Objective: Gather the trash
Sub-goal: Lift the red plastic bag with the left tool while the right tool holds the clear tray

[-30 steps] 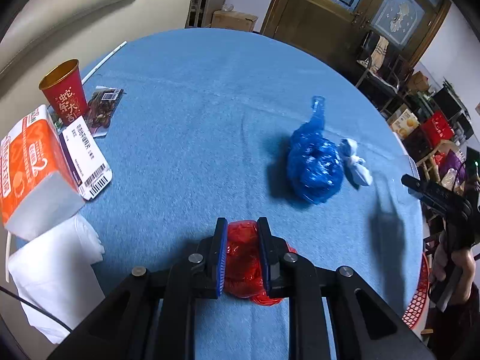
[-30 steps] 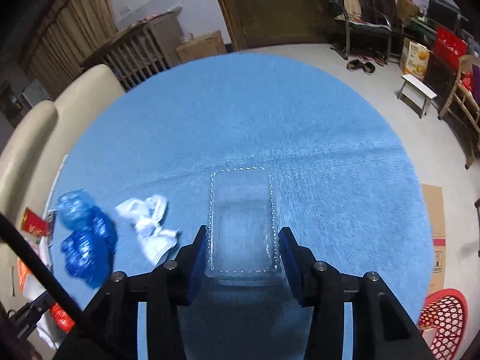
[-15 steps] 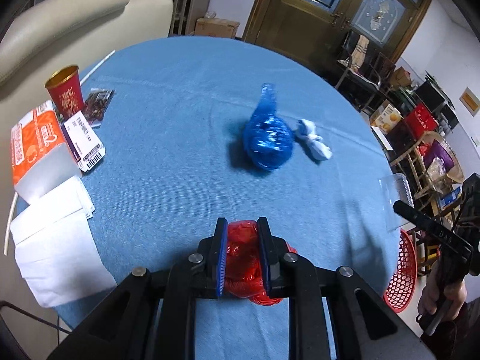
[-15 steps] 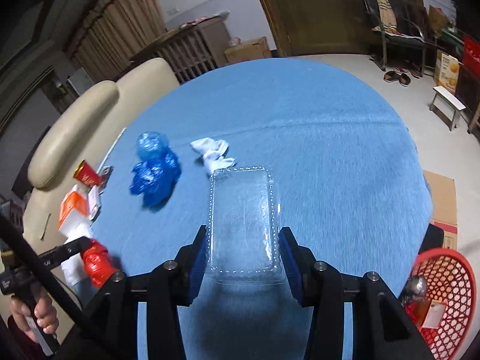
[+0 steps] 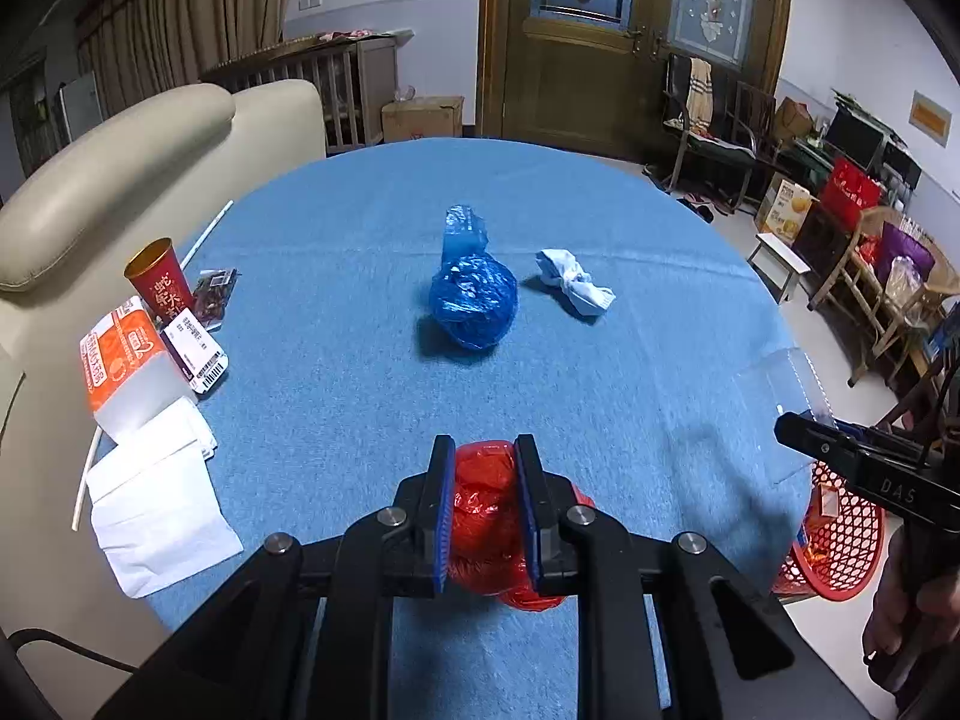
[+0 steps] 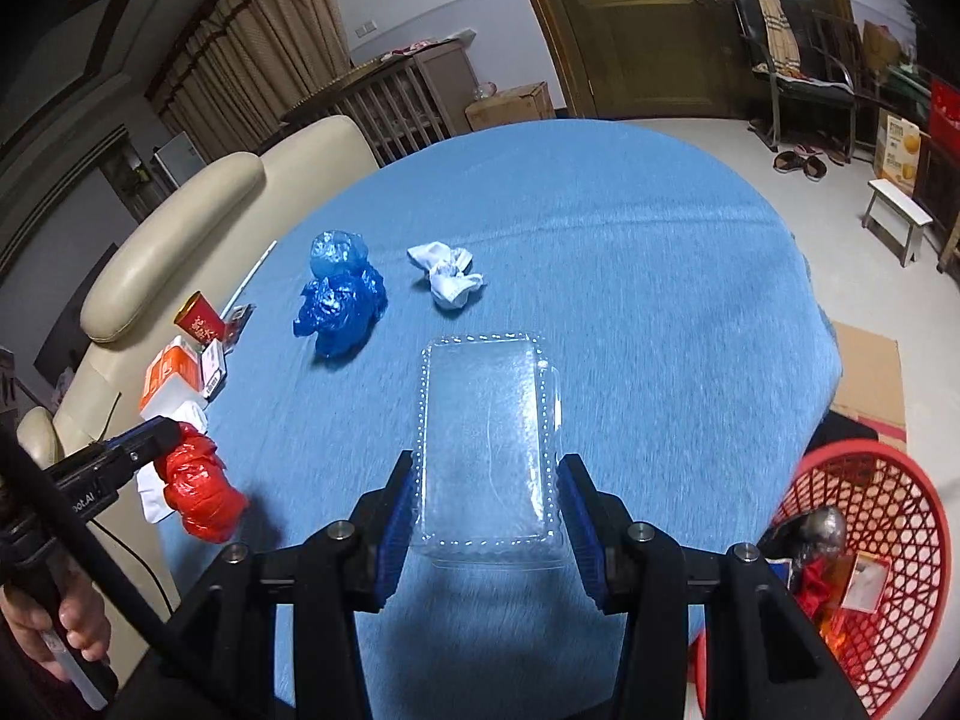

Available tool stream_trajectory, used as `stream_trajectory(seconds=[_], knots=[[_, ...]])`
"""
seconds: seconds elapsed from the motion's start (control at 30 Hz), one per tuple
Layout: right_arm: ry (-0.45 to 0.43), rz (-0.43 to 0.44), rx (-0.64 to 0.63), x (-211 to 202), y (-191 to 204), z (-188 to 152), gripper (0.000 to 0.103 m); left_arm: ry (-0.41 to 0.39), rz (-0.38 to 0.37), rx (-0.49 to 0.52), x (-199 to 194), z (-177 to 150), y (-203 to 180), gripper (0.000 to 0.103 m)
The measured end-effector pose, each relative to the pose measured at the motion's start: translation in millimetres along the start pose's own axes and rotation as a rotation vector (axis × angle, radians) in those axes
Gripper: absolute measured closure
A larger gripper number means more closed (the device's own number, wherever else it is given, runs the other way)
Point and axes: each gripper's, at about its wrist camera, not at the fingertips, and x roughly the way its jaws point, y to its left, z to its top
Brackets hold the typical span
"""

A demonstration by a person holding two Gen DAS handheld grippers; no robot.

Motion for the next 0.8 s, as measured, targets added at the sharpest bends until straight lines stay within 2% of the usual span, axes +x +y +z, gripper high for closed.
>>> stream_trajectory(seconds=[0.4,0.63,0.8], knots=[[0.017,0.019,-0.008,5,14,-9,0.054,-0.013,0.056,0.044,-3,-7,-18,0.083],[0.025,0.016,-0.001,7,11,-10,0.054,0.01,0.079,0.068,6,-11,-25,0.083],[0.06,-0.009,0.0,17,8,-13,0.054,0.065,0.035,0.071,23,-18,-22,0.081]])
